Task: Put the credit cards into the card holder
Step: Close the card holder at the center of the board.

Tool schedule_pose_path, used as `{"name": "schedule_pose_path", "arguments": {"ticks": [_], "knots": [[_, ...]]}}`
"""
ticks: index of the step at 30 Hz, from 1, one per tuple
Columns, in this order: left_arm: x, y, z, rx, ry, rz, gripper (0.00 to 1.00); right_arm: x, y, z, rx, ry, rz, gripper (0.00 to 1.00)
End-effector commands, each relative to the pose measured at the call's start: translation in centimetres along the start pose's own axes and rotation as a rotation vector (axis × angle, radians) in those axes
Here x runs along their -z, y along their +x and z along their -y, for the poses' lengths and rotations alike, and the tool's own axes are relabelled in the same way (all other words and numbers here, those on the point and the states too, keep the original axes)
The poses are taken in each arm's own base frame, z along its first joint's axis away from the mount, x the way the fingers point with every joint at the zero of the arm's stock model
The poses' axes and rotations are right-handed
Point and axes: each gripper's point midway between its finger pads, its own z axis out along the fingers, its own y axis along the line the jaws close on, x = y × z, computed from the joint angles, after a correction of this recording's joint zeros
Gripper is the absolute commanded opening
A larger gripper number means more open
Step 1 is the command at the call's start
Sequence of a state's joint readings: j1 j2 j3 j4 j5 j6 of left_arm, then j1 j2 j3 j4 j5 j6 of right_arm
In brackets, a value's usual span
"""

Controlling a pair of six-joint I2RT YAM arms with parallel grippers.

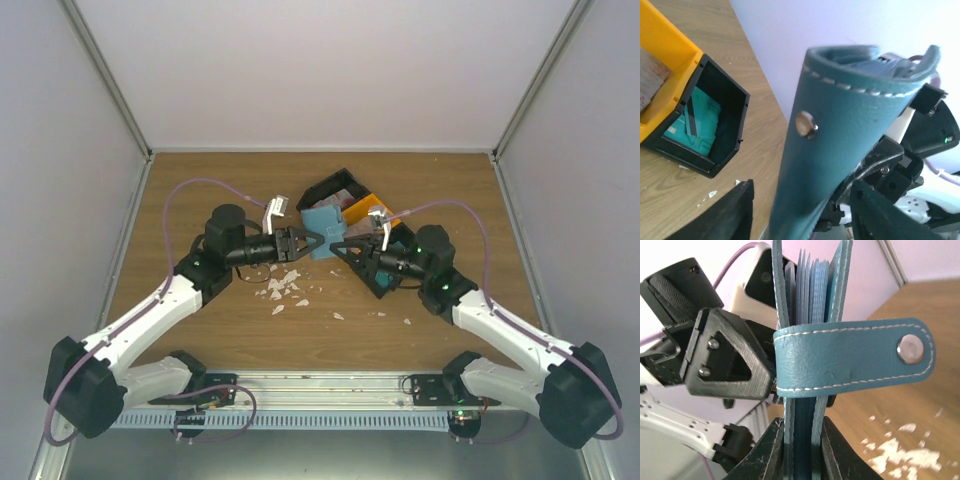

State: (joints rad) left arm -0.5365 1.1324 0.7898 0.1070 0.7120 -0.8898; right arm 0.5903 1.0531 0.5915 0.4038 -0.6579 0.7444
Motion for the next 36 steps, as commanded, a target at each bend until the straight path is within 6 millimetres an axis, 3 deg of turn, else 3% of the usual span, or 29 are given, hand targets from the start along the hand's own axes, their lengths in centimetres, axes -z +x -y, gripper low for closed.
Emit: {"name": "schedule_pose_path", "arguments": {"ticks": [1, 5, 11, 14, 17, 25, 31, 36], "knots": [[2.1, -1.3, 1.9, -0.13, -0.089, 0.075, 0.65, -0.5, -2.5, -2.0, 0.42, -0.03, 0.028, 0.01], [4.6, -2.7, 1.6, -0.194, -0.242, 0.147, 0.79, -1.5, -5.0, -2.1, 0.698, 0.028, -0.002, 0.0], [7.6, -4.4, 4.4, -0.271, -0.303, 0.207, 0.87, -2.1, -5.3, -1.5, 1.103, 0.041, -0.028, 0.01], [8.2, -5.1, 5.7, -0.257, -0.32, 0.191, 0.9, -1.4, -5.5, -2.4, 1.299, 0.037, 0.015, 0.01], [7.7, -4.8, 6.3, -0.211, -0.31, 0.138, 0.99, -1.3, -5.7, -3.1, 1.443, 0.03, 0.04, 0.0], [6.0, -4.3, 6.7, -0.092, -0.203, 0.035, 0.99, -2.5, -4.7, -3.0, 1.648, 0.0, 0.011, 0.0], [6.4, -4.0, 5.1, 0.023, -0.198, 0.008, 0.99, -3.3, -5.2, -2.8, 1.699, 0.018, 0.042, 0.01], [6.4, -3.4, 4.8, 0.161, -0.071, 0.011, 0.83, -3.7, -5.2, -2.9, 1.736, 0.031, 0.083, 0.0]]}}
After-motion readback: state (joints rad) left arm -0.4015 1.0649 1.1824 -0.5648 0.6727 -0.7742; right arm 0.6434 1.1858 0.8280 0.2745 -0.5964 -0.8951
